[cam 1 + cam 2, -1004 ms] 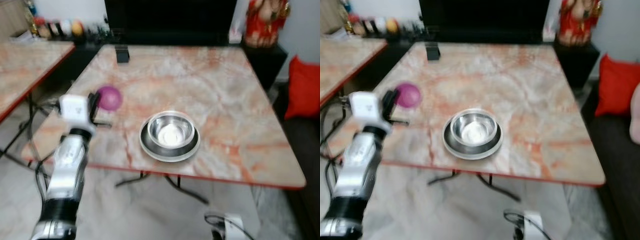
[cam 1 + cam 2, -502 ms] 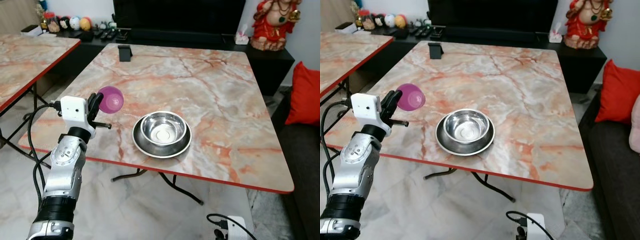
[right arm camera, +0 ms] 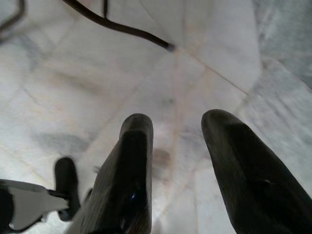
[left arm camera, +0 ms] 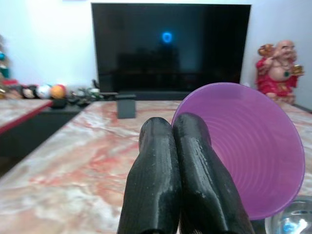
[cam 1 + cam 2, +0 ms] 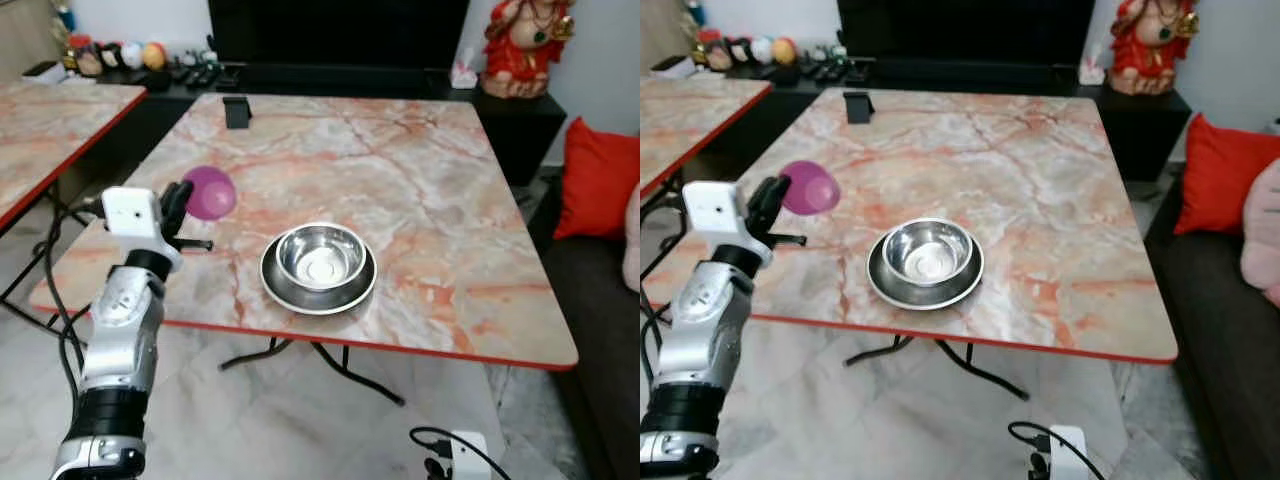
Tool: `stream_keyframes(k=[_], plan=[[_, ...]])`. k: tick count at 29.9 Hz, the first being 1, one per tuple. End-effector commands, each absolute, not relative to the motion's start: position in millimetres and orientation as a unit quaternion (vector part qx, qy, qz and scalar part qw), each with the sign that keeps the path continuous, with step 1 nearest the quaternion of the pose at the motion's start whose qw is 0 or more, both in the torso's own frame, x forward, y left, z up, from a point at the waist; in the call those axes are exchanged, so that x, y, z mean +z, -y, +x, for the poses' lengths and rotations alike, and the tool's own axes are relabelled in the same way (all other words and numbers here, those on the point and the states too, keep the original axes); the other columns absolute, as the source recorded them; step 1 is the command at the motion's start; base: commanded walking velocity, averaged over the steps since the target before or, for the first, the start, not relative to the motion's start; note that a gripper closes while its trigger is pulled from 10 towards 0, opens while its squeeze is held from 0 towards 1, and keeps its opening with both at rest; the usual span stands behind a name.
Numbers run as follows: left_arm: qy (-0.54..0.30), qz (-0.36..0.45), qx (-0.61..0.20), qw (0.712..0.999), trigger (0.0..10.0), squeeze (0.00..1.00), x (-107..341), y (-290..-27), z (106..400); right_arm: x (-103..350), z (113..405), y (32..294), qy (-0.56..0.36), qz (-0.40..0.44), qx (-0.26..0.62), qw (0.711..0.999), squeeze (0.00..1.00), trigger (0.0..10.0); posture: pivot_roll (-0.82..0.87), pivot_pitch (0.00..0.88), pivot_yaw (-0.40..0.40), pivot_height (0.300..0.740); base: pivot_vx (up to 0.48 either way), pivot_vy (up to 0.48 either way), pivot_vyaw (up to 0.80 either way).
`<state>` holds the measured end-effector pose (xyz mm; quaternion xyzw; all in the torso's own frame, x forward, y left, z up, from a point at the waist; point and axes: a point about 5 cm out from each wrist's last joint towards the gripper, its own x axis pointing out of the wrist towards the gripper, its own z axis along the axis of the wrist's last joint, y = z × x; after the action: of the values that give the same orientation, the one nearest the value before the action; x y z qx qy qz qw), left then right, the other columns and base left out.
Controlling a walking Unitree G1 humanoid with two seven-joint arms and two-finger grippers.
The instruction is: Setting the table
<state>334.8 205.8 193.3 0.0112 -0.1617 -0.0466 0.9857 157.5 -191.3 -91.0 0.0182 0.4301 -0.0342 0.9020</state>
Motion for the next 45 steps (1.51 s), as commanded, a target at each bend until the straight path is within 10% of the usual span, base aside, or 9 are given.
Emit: stream_keyframes(k=[1, 45], plan=[[0.153, 0.003, -0.043, 0.987, 10.0, 0.0, 192.2, -207.9, 335.7, -91.1, 157.4, 190.4, -0.431, 0.02, -0.033, 0.902, 0.0, 10.0, 0.07, 0.0, -0.028, 0.74, 0.0, 0.0, 0.0], [0.134, -0.021, -0.079, 0.988, 10.0, 0.0, 194.1, -191.8, 340.7, -90.9, 157.4, 190.8, -0.429, 0.02, -0.029, 0.903, 0.0, 10.0, 0.08, 0.0, -0.034, 0.74, 0.114, 0.0, -0.05]])
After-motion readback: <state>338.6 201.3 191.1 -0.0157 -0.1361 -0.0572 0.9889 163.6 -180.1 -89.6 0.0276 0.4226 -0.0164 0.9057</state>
